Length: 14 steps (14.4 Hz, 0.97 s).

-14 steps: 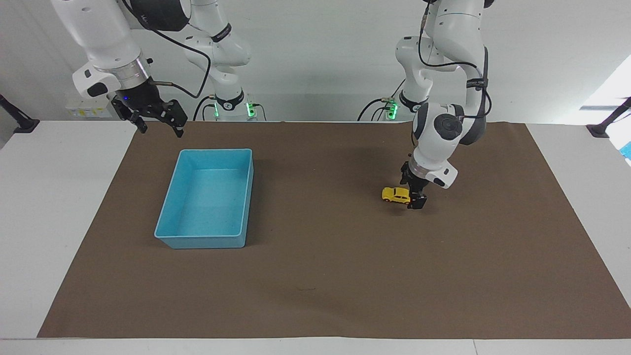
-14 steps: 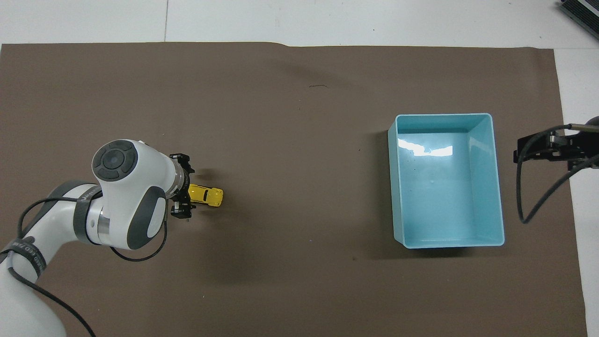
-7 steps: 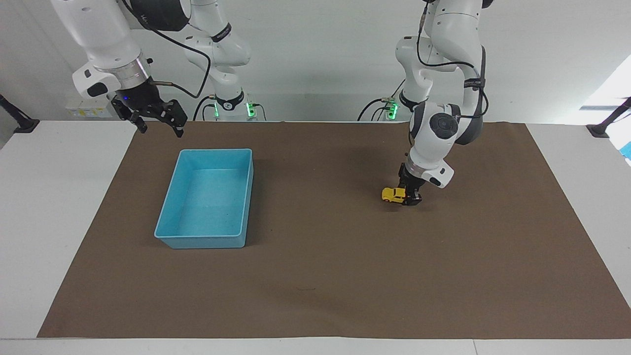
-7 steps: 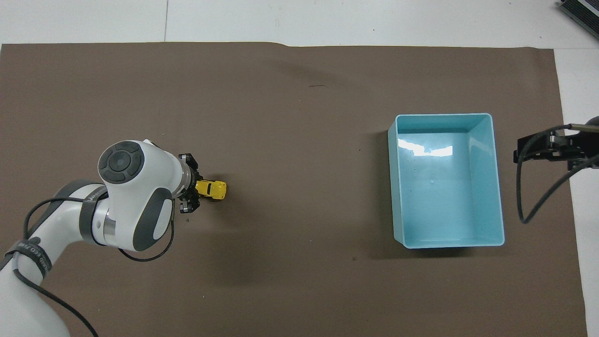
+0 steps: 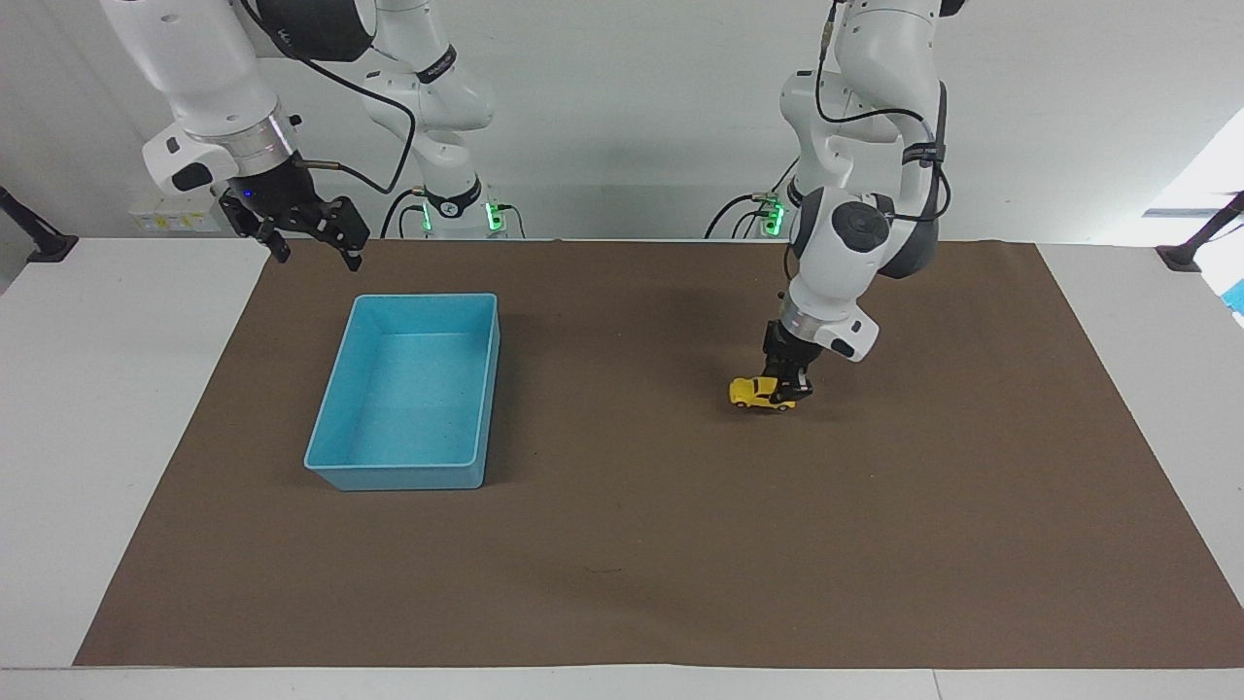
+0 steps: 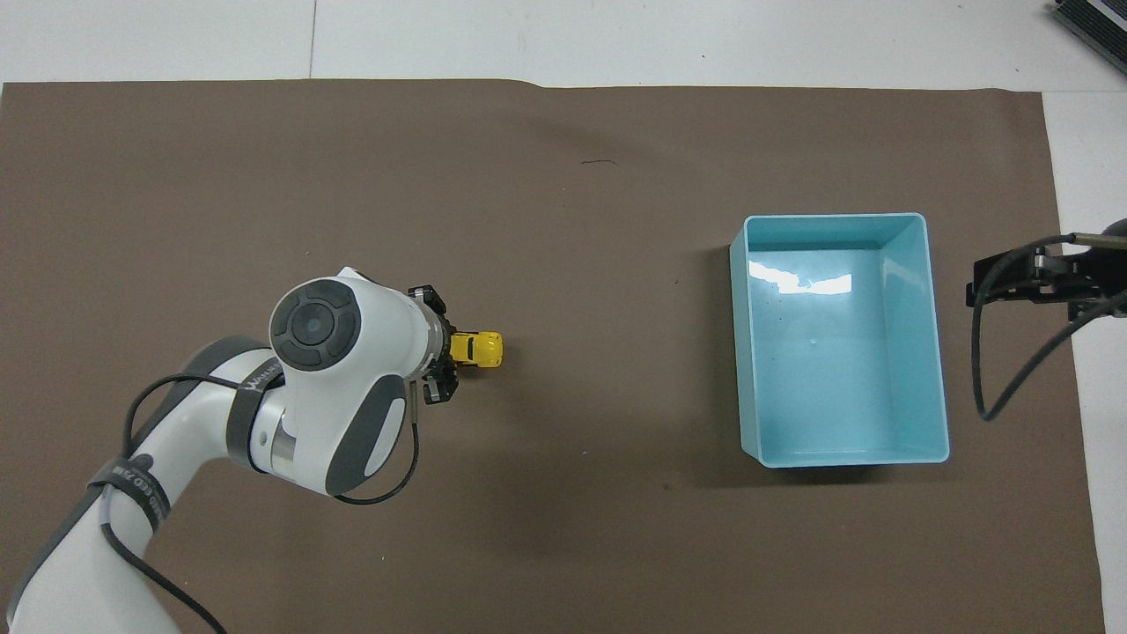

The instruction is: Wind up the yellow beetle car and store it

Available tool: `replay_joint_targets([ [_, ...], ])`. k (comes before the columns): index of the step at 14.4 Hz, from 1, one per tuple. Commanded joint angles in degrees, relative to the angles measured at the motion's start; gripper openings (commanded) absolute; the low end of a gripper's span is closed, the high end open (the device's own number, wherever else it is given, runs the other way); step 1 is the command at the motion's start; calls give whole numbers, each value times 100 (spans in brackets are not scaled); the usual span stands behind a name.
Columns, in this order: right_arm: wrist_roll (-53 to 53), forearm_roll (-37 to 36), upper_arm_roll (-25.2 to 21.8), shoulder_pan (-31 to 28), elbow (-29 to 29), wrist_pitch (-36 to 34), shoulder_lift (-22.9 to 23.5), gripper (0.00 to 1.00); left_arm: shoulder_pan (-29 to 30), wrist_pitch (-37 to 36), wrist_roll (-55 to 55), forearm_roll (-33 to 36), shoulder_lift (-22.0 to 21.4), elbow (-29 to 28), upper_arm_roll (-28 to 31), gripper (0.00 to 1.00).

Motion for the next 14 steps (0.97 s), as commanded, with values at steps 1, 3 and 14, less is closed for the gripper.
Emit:
replay_joint_targets([
  [1,-33,96,35,-61,-100,107,-77,100,-273,173,-235,-189,144,10,110,0],
  [3,-33,96,35,-61,-100,107,-77,100,-354,208,-306,-216,181,-16,118,0],
  [14,-33,96,35,-61,-100,107,-77,100,-3,130,-174,-207,330,-349,162,0],
])
